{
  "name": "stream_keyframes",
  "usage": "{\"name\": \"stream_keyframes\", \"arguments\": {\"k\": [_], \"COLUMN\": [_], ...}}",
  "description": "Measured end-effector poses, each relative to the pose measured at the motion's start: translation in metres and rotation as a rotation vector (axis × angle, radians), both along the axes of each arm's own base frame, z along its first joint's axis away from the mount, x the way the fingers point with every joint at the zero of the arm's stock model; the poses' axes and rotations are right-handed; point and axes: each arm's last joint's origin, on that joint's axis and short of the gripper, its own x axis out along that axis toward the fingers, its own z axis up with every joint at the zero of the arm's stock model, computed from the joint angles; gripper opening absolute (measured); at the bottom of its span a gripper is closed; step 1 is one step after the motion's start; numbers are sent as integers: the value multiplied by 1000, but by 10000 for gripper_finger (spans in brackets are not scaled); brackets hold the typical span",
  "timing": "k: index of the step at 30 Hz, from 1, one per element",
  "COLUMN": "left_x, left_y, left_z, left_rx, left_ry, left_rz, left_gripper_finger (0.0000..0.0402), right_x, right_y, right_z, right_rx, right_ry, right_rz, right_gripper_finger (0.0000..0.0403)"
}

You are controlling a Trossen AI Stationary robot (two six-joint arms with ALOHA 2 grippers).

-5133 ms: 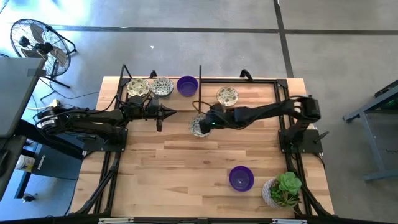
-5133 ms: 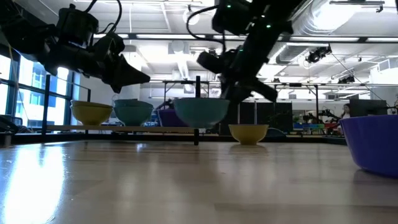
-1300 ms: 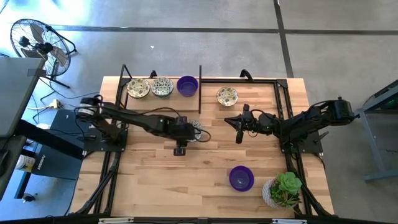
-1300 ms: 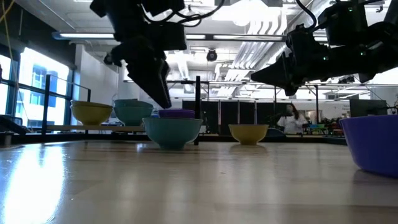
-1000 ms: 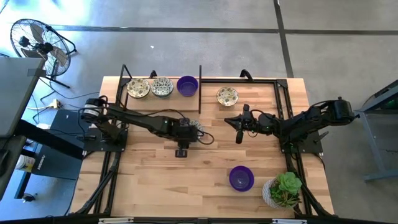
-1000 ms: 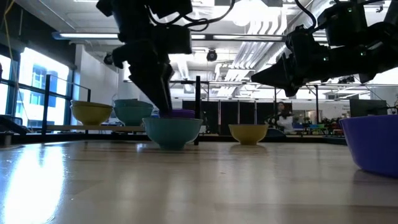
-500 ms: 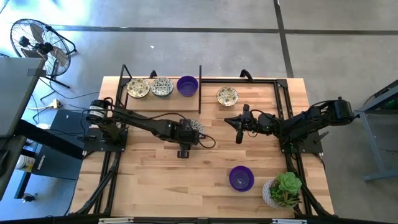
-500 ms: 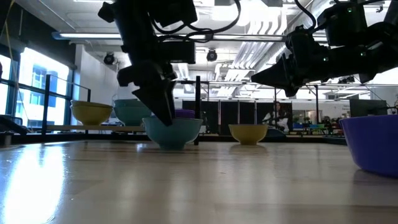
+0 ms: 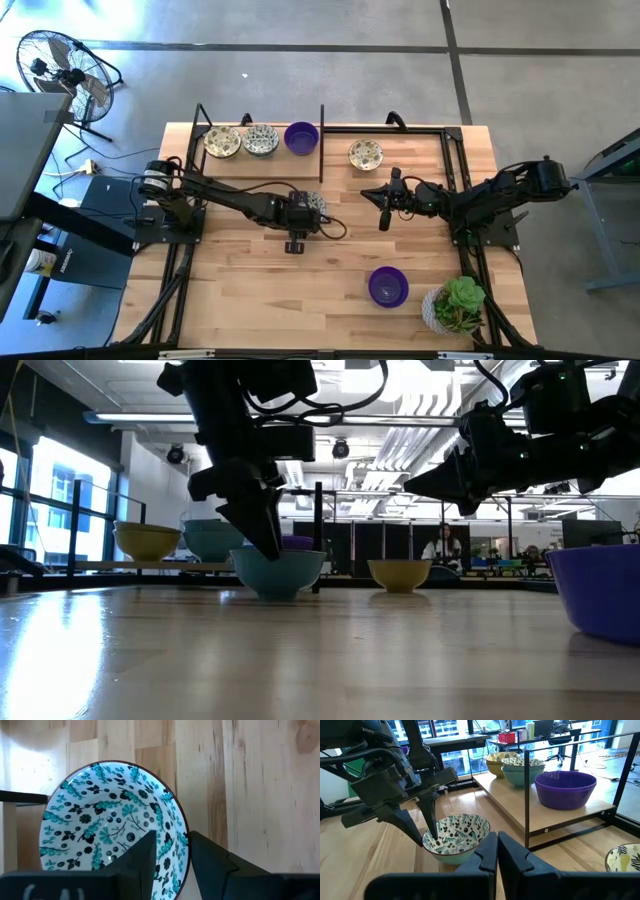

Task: Pick & Place Mini bowls
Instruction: Stack the light blue bowl on top of the other light blue bowls on the shelf

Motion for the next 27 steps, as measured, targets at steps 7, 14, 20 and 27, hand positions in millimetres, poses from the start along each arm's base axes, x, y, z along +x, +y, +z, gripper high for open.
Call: {"name": "stream_keyframes", "arguments": {"k": [7,14,20,27], "left_x": [0,0,4,6], "left_y": [0,0,0,0], "left_z": [0,0,-19,-28], "left_rx": [1,-1,7,19], "left_ry": [0,1,59,90], "left_rz": [0,-1,-9,-22], "left_gripper_finger": [111,111,111,110], "right_x": [0,0,0,0], "right_y": [0,0,0,0], "right_z": [0,0,0,0], "right_rx": [0,0,0,0], "right_ry": [0,0,0,-1], "right_rz": [0,0,0,-2], "right_gripper_finger": [1,1,2,2]}}
